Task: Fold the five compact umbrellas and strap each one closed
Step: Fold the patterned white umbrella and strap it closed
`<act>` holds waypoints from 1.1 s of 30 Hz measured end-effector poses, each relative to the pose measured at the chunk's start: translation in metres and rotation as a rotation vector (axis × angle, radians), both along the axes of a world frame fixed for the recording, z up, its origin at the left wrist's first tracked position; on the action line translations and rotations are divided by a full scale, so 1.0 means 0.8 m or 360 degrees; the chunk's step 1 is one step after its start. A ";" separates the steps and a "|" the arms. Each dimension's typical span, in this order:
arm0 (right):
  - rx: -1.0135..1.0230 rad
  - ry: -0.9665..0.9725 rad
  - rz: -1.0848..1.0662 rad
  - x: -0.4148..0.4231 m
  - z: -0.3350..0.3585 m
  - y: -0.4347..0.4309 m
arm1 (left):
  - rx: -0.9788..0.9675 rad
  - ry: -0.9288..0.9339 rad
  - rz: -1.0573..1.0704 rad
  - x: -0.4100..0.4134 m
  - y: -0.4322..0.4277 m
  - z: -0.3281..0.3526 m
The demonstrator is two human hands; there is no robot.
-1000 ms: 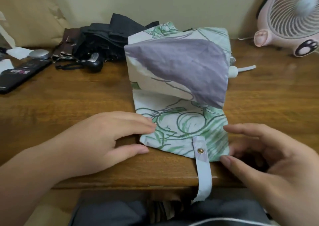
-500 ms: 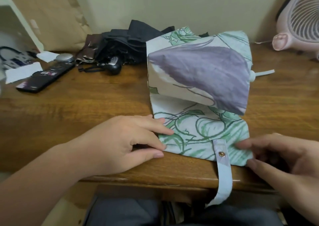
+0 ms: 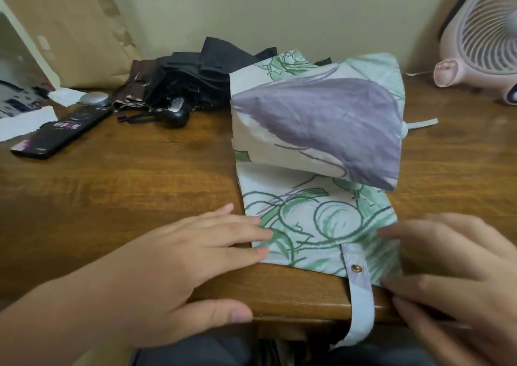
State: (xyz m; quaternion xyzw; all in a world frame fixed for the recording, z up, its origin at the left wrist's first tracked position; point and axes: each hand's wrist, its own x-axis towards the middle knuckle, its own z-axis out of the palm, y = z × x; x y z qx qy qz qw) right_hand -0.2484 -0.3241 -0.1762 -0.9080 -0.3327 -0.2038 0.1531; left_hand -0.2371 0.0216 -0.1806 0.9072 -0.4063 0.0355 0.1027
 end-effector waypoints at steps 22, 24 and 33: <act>0.1026 0.0660 0.0058 0.083 0.068 0.032 | -0.1139 0.0303 0.0521 0.114 -0.039 0.071; 0.1024 0.0812 0.0170 0.074 0.059 0.020 | -0.0989 0.0204 0.0431 0.103 -0.031 0.067; 0.0962 0.1173 0.0260 0.054 0.030 0.005 | -0.0482 0.0242 0.0183 0.071 -0.015 0.041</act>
